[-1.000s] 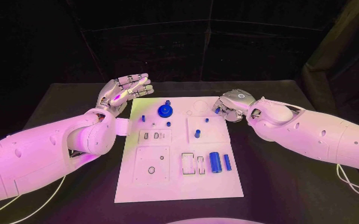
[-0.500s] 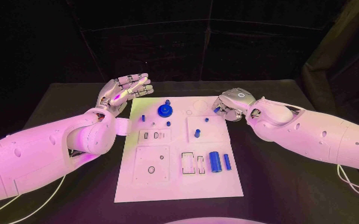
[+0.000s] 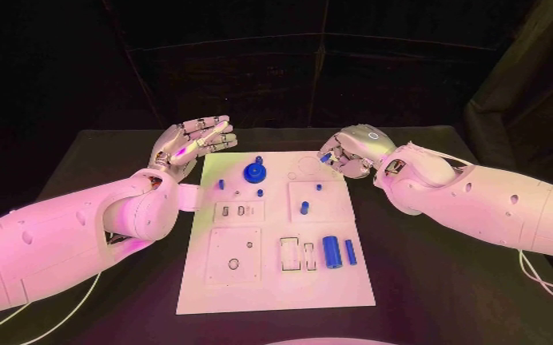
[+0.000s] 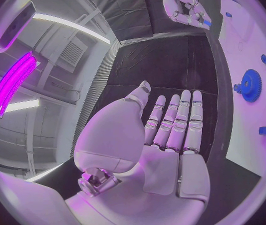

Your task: Assemble the parts on the task board

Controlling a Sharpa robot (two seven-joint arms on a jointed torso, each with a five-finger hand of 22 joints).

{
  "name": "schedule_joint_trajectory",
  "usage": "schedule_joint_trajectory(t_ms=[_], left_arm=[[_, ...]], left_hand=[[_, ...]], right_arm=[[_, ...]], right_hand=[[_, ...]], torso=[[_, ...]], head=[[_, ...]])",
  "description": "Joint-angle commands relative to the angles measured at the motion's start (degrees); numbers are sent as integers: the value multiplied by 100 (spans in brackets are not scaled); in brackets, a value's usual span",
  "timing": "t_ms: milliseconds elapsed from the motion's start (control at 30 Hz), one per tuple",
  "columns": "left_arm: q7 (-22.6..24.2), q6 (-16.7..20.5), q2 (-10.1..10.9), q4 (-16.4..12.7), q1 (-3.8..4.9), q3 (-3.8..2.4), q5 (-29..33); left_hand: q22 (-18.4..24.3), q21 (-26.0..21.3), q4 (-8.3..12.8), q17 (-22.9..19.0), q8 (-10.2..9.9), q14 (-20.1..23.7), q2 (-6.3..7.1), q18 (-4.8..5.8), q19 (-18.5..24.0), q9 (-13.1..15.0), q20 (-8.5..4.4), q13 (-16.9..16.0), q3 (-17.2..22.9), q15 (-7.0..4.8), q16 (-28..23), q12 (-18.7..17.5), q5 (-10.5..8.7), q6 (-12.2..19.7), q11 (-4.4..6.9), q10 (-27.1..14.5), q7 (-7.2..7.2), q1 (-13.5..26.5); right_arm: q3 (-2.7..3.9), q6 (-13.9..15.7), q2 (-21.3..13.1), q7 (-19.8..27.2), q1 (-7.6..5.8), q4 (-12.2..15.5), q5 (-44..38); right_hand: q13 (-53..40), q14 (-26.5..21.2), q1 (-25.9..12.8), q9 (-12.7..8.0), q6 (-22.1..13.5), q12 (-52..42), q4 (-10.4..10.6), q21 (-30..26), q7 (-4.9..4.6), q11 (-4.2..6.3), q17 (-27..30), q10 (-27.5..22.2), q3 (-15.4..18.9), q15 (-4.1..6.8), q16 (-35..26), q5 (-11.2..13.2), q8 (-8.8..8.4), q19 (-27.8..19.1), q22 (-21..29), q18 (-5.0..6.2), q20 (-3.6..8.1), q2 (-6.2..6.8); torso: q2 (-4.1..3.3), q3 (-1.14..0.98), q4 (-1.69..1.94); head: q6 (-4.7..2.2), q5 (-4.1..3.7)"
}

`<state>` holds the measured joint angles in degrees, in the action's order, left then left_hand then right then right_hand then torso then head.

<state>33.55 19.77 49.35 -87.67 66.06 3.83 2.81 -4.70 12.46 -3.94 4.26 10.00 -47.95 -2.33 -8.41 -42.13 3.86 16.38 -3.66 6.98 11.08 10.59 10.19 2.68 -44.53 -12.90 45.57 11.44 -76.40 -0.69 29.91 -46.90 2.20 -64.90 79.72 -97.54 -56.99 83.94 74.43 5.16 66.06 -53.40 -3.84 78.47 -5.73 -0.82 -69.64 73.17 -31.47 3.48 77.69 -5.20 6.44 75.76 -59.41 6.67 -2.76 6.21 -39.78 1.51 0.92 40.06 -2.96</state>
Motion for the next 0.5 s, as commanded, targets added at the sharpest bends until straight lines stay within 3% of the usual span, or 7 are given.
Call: schedule_joint_trajectory(t_ms=[33, 200, 367, 500], left_arm=[[-33, -145, 9, -19, 10, -5, -24], [-135, -229, 15, -2, 11, -5, 3], [-392, -323, 19, 37, 14, -6, 8], [-938, -304, 15, 65, 17, -6, -157]], left_hand=[[12, -19, 49, 10, -23, -137, -46, -124, -103, -6, 0, -2, 0, -17, 10, -31, 3, -89, 0, 94, 384, 59], [-56, 179, 55, 115, 64, -790, -73, -227, -599, 22, -91, -37, -3, -218, 291, 123, 1, -420, 174, 558, 225, 154], [-201, 537, -21, 375, 118, -1783, -67, -234, -1364, 21, -378, -86, -69, -523, 783, 327, 10, -800, 394, 1237, 81, 329], [-319, 801, -54, 655, 59, -2367, -43, -218, -1879, -3, -591, -115, -136, -717, 1211, 397, 9, -950, 533, 1613, 3, 426]], right_arm=[[5, 79, -23, 231, -57, 196, 1324], [5, -22, 5, 466, -101, 502, 2481], [5, -96, 128, 656, -115, 740, 3244], [5, -171, 285, 792, -118, 875, 3631]], right_hand=[[2, 227, 14, -16, -33, 11, 40, -8, -17, -8, -12, -21, 9, -24, -23, 38, -11, 29, -8, -96, -25, -41], [-20, 233, 21, -26, -74, -15, 44, -3, -33, -23, -32, 1, 28, -34, -12, -9, -30, 39, -22, -100, -31, -59], [-31, 235, 38, -32, -100, -29, 35, 0, -45, -31, -36, 10, 56, -42, -11, -97, -40, 47, -30, -101, -37, -78], [-49, 238, 48, -32, -104, -51, 30, -1, -49, -35, -45, 22, 74, -45, -5, -138, -40, 47, -27, -101, -40, -95]], torso=[[12, 9, 9], [40, 25, 30], [46, 29, 36], [52, 26, 42]], head=[[-7, 40], [13, 102], [15, 189], [21, 295]])
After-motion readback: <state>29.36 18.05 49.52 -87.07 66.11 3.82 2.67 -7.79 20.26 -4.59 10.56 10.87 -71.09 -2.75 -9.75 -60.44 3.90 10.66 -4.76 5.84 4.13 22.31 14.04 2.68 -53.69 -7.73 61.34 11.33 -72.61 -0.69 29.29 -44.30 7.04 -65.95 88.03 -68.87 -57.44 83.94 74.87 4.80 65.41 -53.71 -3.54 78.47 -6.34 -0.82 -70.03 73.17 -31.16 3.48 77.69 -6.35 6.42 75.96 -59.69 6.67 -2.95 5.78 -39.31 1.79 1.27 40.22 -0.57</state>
